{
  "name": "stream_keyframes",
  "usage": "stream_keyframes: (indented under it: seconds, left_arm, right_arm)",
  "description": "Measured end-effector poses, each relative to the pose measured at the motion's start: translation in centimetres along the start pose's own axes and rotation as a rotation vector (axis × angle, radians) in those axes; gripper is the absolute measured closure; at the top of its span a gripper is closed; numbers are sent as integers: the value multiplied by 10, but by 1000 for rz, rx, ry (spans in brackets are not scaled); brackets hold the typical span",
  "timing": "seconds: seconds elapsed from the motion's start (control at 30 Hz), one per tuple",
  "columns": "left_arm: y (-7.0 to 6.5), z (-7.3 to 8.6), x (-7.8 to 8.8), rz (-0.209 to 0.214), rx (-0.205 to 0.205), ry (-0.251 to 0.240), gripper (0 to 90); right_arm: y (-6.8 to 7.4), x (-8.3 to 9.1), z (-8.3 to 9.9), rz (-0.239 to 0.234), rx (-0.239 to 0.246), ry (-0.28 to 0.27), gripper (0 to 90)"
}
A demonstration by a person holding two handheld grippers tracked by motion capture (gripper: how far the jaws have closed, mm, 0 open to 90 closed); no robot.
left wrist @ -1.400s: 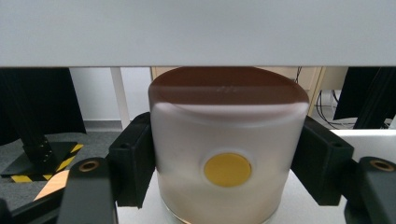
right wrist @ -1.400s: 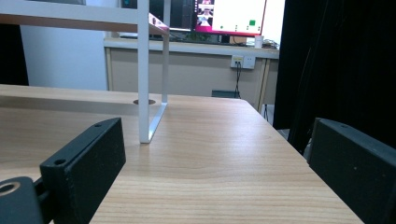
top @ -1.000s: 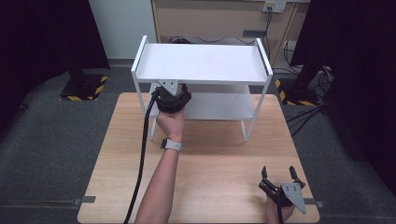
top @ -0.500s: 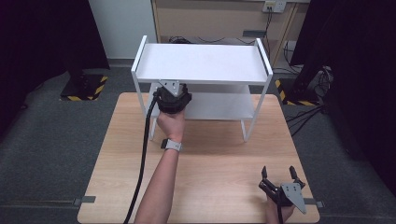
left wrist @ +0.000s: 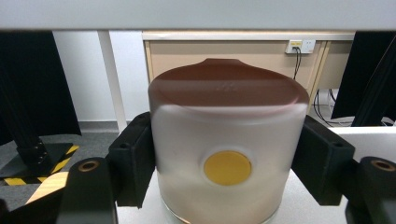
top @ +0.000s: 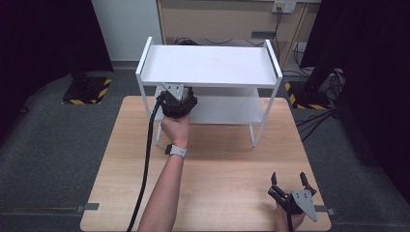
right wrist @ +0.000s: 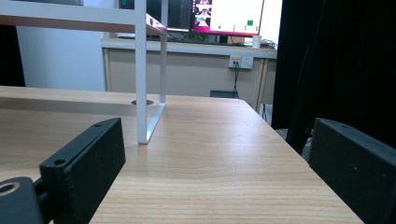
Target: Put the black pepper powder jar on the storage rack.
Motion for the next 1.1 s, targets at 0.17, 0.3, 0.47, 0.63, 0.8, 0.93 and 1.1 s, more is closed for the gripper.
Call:
stream_keyframes:
  seconds: [0.17, 0.3, 0.47, 0.63, 0.8, 0.93, 1.1]
  left_arm:
    - [0, 1, 0, 0, 3, -3, 302]
    - [1, 1, -1, 14, 5, -9, 268]
    - [0, 2, -2, 11, 2, -1, 184]
    - [0, 3, -3, 4, -3, -2, 152]
    - [1, 3, -3, 4, -3, -2, 139]
    - [2, 3, -2, 7, -3, -7, 139]
    - [2, 4, -1, 9, -7, -5, 142]
  right_arm:
    - [0, 0, 0, -1, 0, 2, 42]
    - [0, 0, 0, -1, 0, 1, 42]
    - [0, 0, 0, 5, -1, -2, 42]
    - [0, 0, 0, 4, 1, -1, 42]
    - [0, 0, 0, 3, 0, 0, 42]
    - [0, 0, 0, 2, 1, 1, 42]
    - [0, 0, 0, 3, 0, 1, 42]
Point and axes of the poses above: each handheld gripper's, and its own axes: x roughly backward along the jaws, z roughly out of its underside, y roughly to its left, the point moved 10 cm from there along -x, roughly forward along the jaws, and after that the axes turned 2 degrees about -x, right-handed, at the moved point
